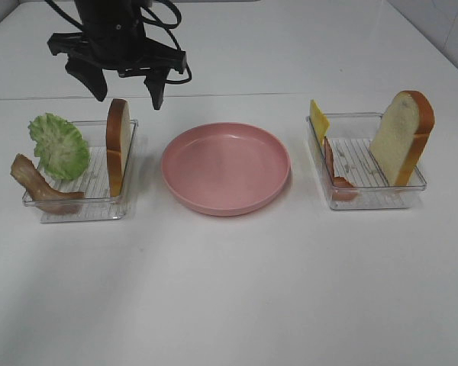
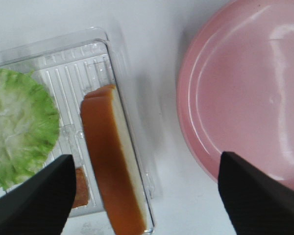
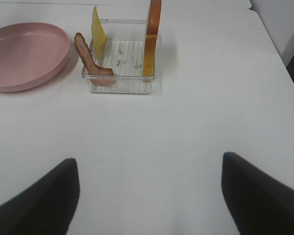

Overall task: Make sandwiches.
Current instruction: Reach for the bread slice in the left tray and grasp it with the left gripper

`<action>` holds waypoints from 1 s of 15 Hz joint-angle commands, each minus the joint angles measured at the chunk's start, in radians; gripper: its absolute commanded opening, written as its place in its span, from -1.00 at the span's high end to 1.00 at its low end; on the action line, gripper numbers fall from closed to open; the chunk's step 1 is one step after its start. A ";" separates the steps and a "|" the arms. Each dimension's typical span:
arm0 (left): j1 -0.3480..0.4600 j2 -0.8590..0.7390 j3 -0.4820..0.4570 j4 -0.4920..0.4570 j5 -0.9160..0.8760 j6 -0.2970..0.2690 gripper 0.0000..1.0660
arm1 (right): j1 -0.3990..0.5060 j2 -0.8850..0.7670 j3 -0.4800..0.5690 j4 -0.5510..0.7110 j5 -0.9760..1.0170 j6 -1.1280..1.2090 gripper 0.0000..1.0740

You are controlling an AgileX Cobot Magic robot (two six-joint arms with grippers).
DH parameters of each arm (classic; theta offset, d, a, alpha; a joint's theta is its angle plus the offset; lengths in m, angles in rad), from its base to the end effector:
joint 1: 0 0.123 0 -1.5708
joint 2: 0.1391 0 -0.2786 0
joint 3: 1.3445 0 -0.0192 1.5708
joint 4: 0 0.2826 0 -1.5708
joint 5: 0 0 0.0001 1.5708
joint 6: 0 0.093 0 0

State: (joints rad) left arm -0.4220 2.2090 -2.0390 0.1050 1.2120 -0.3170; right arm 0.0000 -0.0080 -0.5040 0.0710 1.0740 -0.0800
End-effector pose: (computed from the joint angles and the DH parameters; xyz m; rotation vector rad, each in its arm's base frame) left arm 0.4634 -0.1981 0.2283 0.1824 2.8415 -0.0054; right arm 0.0289 0.0058 0.2922 -0.0861 2.0419 0.0350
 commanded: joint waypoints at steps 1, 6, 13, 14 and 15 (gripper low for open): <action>0.030 0.004 -0.005 0.004 0.073 -0.012 -0.43 | 0.000 -0.012 0.000 -0.005 -0.013 0.008 -0.41; 0.040 0.061 -0.005 -0.011 0.062 -0.011 -0.43 | 0.000 -0.012 0.000 -0.002 -0.013 0.008 -0.41; 0.040 0.113 -0.005 -0.025 0.037 -0.011 0.10 | 0.000 -0.012 0.000 0.000 -0.013 0.008 -0.41; 0.040 0.113 -0.005 -0.006 0.045 -0.011 0.48 | 0.000 -0.012 0.000 0.001 -0.013 0.008 -0.41; 0.040 0.113 -0.005 0.000 0.050 -0.011 0.58 | 0.000 -0.012 0.000 0.001 -0.013 0.008 -0.41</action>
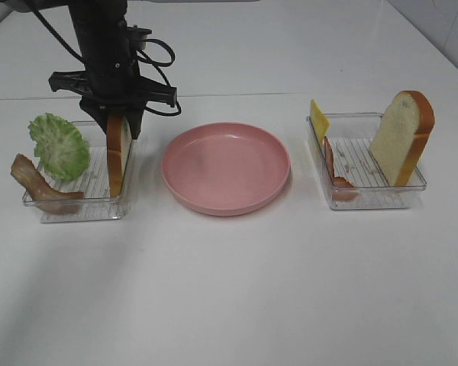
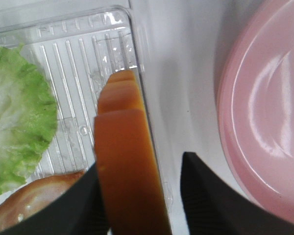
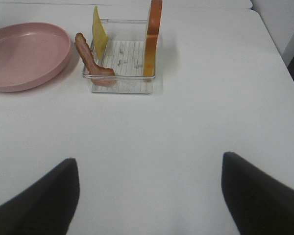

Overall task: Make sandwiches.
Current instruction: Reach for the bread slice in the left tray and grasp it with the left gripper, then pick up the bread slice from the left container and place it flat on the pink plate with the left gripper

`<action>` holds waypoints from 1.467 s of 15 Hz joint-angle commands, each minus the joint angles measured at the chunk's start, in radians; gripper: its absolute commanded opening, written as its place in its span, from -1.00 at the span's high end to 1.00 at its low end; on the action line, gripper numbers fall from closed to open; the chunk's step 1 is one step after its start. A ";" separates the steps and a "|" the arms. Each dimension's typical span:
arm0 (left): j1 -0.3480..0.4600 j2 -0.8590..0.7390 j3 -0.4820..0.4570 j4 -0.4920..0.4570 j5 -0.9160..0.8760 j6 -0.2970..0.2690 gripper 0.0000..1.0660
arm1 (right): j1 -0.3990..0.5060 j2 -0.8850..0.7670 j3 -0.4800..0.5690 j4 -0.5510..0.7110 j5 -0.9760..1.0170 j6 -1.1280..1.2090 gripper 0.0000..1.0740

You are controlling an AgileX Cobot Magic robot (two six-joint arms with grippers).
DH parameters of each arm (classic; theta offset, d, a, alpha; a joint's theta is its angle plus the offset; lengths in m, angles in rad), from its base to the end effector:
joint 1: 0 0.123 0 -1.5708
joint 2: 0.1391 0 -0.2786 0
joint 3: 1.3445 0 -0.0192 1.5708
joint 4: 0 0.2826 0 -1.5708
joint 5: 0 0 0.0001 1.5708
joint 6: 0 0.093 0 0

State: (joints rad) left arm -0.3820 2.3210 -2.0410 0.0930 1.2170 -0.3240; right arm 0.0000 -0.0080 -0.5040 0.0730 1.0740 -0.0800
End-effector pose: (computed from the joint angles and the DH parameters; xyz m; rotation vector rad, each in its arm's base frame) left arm 0.4784 -0.1835 0.1718 0.1231 2.9568 0.0423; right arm 0.0289 0.0060 0.2922 -0.0862 2.0418 0.0374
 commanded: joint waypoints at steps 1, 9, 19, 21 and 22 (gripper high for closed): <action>0.000 0.001 -0.003 0.020 0.057 -0.004 0.82 | 0.000 -0.012 0.000 -0.001 -0.013 0.008 -0.41; 0.002 -0.206 -0.003 -0.093 0.070 0.035 1.00 | 0.000 -0.012 0.000 0.000 -0.013 0.008 -0.41; 0.002 -0.084 -0.003 -0.652 -0.175 0.339 1.00 | 0.000 -0.012 0.000 0.000 -0.013 0.008 -0.41; 0.002 -0.039 -0.003 -0.723 -0.208 0.361 1.00 | 0.000 -0.012 0.000 0.000 -0.013 0.008 -0.41; 0.002 -0.006 -0.003 -0.765 -0.221 0.377 1.00 | 0.000 -0.012 0.000 0.000 -0.013 0.008 -0.41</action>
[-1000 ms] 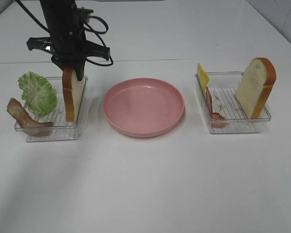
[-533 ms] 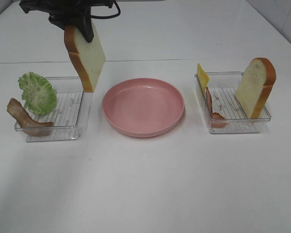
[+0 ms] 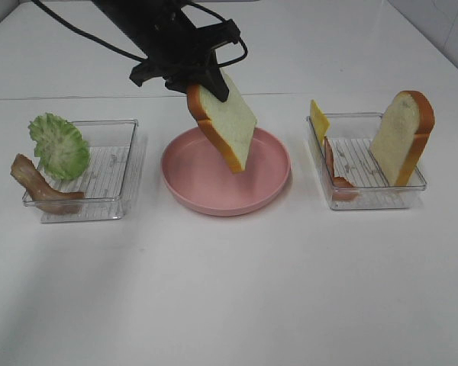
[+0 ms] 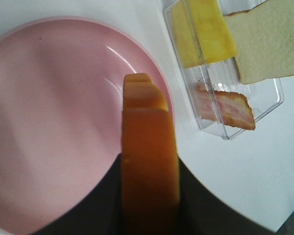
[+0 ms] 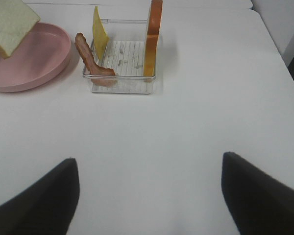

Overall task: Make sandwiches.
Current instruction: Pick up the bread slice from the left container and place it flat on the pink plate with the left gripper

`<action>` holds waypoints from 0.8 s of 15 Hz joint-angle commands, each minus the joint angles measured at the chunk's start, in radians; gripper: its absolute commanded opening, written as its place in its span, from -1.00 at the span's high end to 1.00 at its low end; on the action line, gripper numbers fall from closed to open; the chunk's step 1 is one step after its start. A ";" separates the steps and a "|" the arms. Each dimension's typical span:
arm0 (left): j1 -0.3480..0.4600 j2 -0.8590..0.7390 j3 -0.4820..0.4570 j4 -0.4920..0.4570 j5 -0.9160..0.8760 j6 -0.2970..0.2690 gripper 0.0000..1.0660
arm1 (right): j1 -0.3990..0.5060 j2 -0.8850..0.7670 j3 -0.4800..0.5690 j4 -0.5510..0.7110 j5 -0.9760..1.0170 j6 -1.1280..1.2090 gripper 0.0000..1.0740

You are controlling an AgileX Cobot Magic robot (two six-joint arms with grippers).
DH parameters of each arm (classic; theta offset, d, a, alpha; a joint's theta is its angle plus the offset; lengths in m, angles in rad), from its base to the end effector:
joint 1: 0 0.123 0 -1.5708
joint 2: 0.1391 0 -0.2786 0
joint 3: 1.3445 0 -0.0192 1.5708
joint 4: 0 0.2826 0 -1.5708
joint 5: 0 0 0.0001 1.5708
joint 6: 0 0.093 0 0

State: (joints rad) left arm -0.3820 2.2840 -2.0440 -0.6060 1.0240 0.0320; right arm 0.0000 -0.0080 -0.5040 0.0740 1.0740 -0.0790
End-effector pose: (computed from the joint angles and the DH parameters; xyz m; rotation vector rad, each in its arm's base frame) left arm 0.4747 -0.2395 0.2104 0.2674 2.7146 -0.8939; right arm 0.0289 0.0060 0.2922 -0.0852 2.0418 0.0392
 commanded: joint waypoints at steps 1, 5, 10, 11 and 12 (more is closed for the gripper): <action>0.002 0.055 0.000 -0.101 -0.038 0.035 1.00 | 0.000 -0.012 0.000 -0.001 -0.013 0.007 -0.41; 0.002 0.129 0.000 -0.186 -0.067 0.042 1.00 | 0.000 -0.012 0.000 -0.001 -0.013 0.007 -0.41; 0.002 0.155 0.000 -0.189 -0.073 0.041 1.00 | 0.000 -0.012 0.000 0.000 -0.013 0.007 -0.41; 0.002 0.155 0.000 -0.189 -0.082 0.041 0.96 | 0.000 -0.012 0.000 0.000 -0.013 0.007 -0.41; 0.002 0.155 0.000 -0.185 -0.088 0.041 0.78 | 0.000 -0.012 0.000 0.000 -0.013 0.007 -0.41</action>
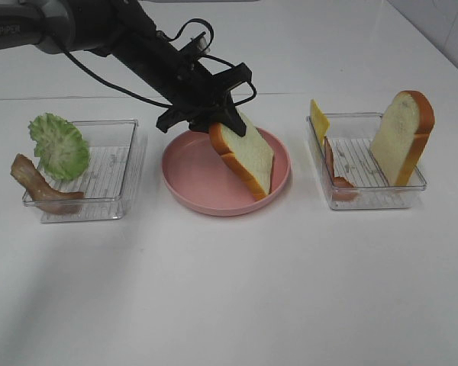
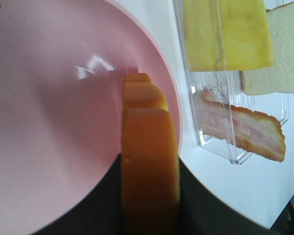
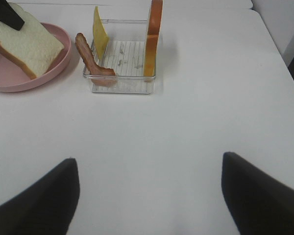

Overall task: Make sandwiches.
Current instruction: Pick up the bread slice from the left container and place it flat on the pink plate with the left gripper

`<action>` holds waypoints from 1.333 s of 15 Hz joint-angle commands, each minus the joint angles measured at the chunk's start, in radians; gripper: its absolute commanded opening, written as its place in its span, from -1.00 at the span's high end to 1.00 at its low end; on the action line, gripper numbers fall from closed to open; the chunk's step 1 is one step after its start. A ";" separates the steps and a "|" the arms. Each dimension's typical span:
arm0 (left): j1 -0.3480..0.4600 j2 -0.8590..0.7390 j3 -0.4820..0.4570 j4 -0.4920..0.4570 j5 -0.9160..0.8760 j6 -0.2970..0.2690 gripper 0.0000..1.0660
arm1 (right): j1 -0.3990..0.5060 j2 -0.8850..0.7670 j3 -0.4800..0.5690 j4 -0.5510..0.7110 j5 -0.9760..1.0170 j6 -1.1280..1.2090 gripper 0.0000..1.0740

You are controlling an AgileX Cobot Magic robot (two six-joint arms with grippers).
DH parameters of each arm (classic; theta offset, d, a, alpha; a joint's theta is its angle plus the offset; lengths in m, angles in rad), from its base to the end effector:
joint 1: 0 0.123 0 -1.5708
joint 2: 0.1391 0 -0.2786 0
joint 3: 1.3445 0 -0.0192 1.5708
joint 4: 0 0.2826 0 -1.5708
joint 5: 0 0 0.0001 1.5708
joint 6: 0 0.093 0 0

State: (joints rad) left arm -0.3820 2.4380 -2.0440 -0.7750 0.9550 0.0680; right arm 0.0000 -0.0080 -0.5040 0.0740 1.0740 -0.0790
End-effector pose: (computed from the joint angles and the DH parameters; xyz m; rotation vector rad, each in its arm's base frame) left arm 0.4862 -0.2526 0.1371 0.1195 2.7667 -1.0614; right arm 0.0289 0.0060 0.2922 -0.0852 2.0418 0.0392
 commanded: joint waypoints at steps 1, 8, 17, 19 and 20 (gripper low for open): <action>0.002 0.001 0.000 -0.010 -0.021 0.005 0.67 | 0.000 -0.012 0.000 0.000 -0.013 0.007 -0.41; -0.004 0.001 0.000 0.174 0.006 0.005 -0.38 | 0.000 -0.012 0.000 0.000 -0.013 0.007 -0.41; -0.120 0.001 -0.088 0.743 0.086 -0.198 -0.39 | 0.000 -0.012 0.000 0.000 -0.013 0.007 -0.41; -0.120 0.001 -0.182 0.803 0.176 -0.236 -0.39 | 0.000 -0.012 0.000 0.000 -0.013 0.007 -0.41; -0.117 0.001 -0.222 0.797 0.208 -0.236 -0.39 | 0.000 -0.012 0.000 0.000 -0.013 0.007 -0.41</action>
State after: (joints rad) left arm -0.4970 2.4380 -2.2550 0.0170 1.1390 -0.1540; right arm 0.0000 -0.0080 -0.5040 0.0740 1.0740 -0.0790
